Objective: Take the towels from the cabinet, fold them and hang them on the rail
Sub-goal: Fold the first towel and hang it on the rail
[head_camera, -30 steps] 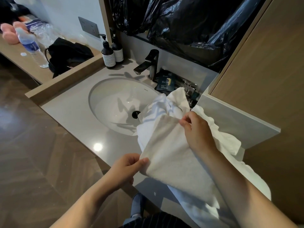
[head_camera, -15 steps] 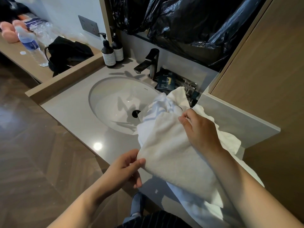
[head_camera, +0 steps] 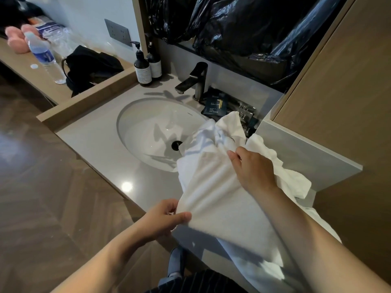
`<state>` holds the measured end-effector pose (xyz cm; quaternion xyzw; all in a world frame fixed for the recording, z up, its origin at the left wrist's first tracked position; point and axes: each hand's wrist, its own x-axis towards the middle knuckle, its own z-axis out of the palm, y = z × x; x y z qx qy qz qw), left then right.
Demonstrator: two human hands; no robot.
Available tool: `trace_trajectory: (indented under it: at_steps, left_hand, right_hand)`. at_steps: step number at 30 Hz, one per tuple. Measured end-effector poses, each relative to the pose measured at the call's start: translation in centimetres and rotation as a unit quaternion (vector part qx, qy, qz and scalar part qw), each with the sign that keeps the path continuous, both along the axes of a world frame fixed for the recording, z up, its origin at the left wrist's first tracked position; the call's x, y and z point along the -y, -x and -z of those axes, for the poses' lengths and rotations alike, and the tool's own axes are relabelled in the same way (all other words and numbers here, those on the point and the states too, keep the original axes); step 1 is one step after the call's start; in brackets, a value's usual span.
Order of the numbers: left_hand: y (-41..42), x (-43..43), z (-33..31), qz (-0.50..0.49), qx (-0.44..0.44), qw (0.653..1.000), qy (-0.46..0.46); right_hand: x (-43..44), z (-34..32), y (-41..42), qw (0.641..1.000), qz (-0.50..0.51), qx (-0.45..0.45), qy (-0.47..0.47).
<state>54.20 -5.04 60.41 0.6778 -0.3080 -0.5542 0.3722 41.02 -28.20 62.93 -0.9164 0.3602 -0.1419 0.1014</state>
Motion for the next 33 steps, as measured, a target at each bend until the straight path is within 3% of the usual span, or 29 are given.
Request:
trace_trajectory:
  at_steps: [5, 11, 14, 21, 25, 27, 30, 33]
  left_hand:
    - [-0.6, 2.2, -0.7, -0.069, 0.152, 0.986, -0.012]
    - [0.5, 6.4, -0.7, -0.128, 0.153, 0.978, -0.067]
    - [0.6, 7.2, -0.8, -0.113, 0.145, 0.977, -0.105]
    - [-0.4, 7.4, -3.1, -0.109, 0.219, 0.97, 0.001]
    - [-1.0, 8.2, -4.4, -0.051, 0.423, 0.904, -0.037]
    - [0.0, 9.3, -5.3, -0.053, 0.502, 0.862, 0.042]
    - [2.9, 12.9, -7.2, 0.059, 0.518, 0.823, 0.224]
    - [5.6, 17.0, -8.6, 0.249, 0.49, 0.813, 0.193]
  right_hand:
    - [0.0, -0.3, 2.2, 0.998, -0.021, 0.011, -0.063]
    - [0.6, 0.3, 4.4, 0.996, 0.015, -0.036, -0.081]
    - [0.9, 0.5, 5.1, 0.991, 0.031, -0.039, -0.125]
    - [2.4, -0.8, 6.7, 0.997, 0.022, 0.008, -0.08]
    - [5.1, -0.4, 10.9, 0.98, 0.021, -0.047, -0.194]
    - [5.0, 0.1, 12.7, 0.974, 0.023, 0.005, -0.227]
    - [3.9, -0.1, 13.5, 0.973, 0.032, 0.075, -0.218]
    - [2.9, -1.9, 13.4, 0.975, 0.023, 0.127, -0.184]
